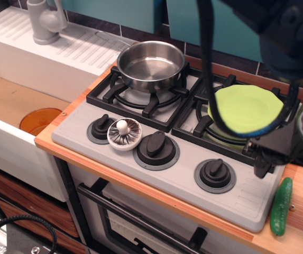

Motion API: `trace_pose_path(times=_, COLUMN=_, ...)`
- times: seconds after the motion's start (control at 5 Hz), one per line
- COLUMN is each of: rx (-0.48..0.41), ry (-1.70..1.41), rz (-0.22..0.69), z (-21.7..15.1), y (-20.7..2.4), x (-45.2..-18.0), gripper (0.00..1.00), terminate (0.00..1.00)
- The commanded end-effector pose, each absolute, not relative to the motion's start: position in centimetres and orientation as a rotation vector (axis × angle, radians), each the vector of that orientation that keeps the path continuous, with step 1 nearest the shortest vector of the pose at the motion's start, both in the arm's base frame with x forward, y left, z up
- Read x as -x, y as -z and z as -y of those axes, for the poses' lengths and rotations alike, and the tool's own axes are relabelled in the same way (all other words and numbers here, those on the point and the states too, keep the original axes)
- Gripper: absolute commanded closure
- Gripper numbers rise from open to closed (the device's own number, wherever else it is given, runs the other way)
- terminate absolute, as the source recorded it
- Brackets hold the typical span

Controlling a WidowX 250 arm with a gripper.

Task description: Put pickle on plate and mushroom in pot or pan on stove

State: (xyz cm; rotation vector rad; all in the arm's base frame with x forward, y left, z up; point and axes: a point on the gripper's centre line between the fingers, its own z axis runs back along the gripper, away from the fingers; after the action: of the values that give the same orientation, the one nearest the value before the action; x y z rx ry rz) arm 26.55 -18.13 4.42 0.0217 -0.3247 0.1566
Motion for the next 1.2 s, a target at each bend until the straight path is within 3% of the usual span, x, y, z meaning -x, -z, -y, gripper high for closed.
trace_pose_path(times=0.0, rx=0.001, ry=-0.154, rz=0.365, z=18.8, y=-3.7, x=-26.8, gripper=0.0, terminate=0.0)
trace_pose_path(times=1.0, rx=-0.01, ry=-0.163, rz=0.393, z=19.8, y=-1.9, x=-25.9, gripper=0.0, terminate=0.0)
